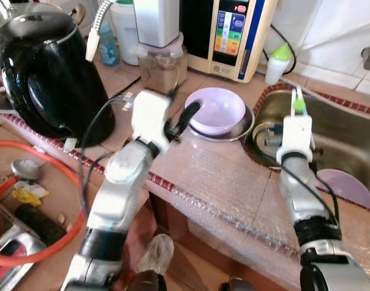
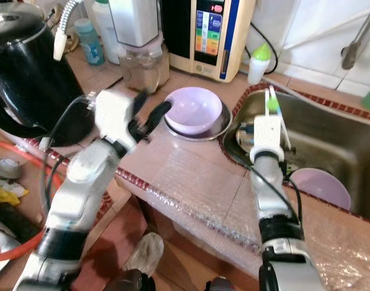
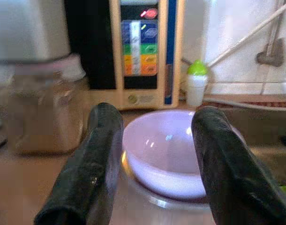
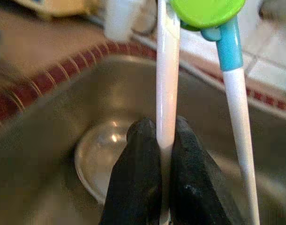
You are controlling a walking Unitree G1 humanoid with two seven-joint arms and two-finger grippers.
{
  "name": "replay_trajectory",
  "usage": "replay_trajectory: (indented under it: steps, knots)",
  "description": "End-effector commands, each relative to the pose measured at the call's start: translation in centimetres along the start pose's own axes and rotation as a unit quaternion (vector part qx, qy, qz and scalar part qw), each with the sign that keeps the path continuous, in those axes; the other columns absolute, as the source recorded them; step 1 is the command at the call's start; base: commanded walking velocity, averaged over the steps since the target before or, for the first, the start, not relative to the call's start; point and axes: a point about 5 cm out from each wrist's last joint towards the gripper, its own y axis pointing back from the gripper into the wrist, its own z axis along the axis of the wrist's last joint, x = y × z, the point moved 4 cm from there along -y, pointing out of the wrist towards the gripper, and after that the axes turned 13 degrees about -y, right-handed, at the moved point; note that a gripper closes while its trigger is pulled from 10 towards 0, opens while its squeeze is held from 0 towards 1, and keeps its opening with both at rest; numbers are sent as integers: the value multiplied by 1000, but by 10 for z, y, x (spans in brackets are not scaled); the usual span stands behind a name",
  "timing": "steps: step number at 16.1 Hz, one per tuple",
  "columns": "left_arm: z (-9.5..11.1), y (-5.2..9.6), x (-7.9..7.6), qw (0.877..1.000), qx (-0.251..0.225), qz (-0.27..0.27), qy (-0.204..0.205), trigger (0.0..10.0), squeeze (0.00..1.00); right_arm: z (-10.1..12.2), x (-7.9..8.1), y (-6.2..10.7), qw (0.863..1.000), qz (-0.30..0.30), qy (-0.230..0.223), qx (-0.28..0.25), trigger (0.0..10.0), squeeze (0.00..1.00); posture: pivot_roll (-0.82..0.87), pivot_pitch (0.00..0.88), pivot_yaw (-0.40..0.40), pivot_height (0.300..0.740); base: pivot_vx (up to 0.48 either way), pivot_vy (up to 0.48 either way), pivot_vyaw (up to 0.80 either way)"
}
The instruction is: Kitchen organization
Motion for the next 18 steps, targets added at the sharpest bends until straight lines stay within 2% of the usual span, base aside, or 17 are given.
replay_trajectory:
  steps: [1, 3, 5, 7, 9, 10, 11, 12, 13, 18]
  knots:
    - [3, 2, 0, 1000, -3, 2, -11, 10000, 0, -9, -4, 1, 1000, -13, -6, 14, 10000, 0, 21, 0, 4, 740, 0, 0, -800]
    - [-4, 5, 7, 1000, 11, 19, -8, 10000, 0, -6, 2, 0, 1000, -5, -4, 9, 10000, 0, 19, 0, 5, 740, 0, 0, -800]
    - [-8, 6, 10, 999, 22, 27, -2, 10000, 0, 1, 7, -3, 1000, 4, -27, 1, 10000, 0, 19, 0, 7, 740, 0, 0, -800]
    - [-12, 7, 7, 999, 32, 18, 9, 10000, 0, 2, 9, -5, 1000, 7, -24, 0, 10000, 0, 19, 0, 11, 740, 0, 0, -800]
    - [-13, 7, -1, 999, 40, -6, 14, 10000, 0, -2, 7, -6, 1000, 5, -28, 11, 10000, 0, 17, 0, 20, 740, 0, 0, 0]
    - [-14, 8, -7, 999, 45, -28, 13, 10000, 0, -7, 6, -5, 999, 5, -45, 24, 10000, 47, 14, 0, 26, 740, 0, 0, 0]
    - [-15, 9, -10, 998, 48, -42, 10, 10000, 0, -16, 5, -4, 998, 8, -46, 50, 10000, 1000, 11, 0, 30, 740, 0, 0, 0]
    - [-16, 10, -13, 997, 52, -55, 2, 10000, 0, -26, 4, -4, 995, 10, -61, 80, 10000, 1000, 7, 0, 36, 740, 0, 0, 0]
    - [-18, 11, -16, 996, 60, -66, 9, 10000, 0, -31, 1, -4, 994, 5, -58, 95, 10000, 1000, 4, 0, 42, 740, 0, 0, 0]
    - [-16, 12, -27, 990, 62, -126, 13, 10000, 0, -31, -6, -5, 993, -3, -58, 99, 10000, 1000, -3, 0, 47, 740, 0, 0, 0]
